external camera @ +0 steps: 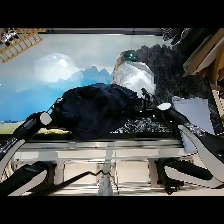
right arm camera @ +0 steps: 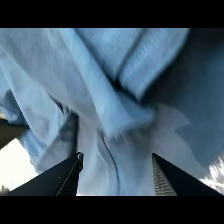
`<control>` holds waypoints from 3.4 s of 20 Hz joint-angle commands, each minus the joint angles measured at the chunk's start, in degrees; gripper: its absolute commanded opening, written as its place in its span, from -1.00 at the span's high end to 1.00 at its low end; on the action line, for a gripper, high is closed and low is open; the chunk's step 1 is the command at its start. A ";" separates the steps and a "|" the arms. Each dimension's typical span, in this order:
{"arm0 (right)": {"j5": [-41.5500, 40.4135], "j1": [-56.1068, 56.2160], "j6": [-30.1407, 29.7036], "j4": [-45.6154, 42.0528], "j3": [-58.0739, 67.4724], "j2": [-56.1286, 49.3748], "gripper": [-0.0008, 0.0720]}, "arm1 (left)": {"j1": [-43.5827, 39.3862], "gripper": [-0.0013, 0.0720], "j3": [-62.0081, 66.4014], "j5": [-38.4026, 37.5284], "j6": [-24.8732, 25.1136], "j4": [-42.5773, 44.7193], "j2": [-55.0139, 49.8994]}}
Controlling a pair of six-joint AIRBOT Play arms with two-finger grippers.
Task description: Fold the clothes and pants, and hang the long-sleeved shirts on hangers.
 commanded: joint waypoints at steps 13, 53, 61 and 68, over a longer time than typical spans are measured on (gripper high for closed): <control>-1.95 2.86 3.56 -9.97 19.63 -4.57 0.94 | 9.51 0.20 5.03 -10.49 4.85 0.13 5.14; -0.68 2.86 10.88 -27.12 19.63 6.03 0.94 | 16.46 0.03 14.99 -27.06 11.08 -8.39 -1.68; -1.86 2.86 10.88 -28.24 19.63 6.03 0.93 | 16.48 -0.08 -5.27 -11.13 3.48 -19.69 9.75; -2.16 2.86 10.73 -29.73 19.63 6.03 0.93 | 16.52 -0.08 -9.49 -5.70 2.19 -20.33 10.62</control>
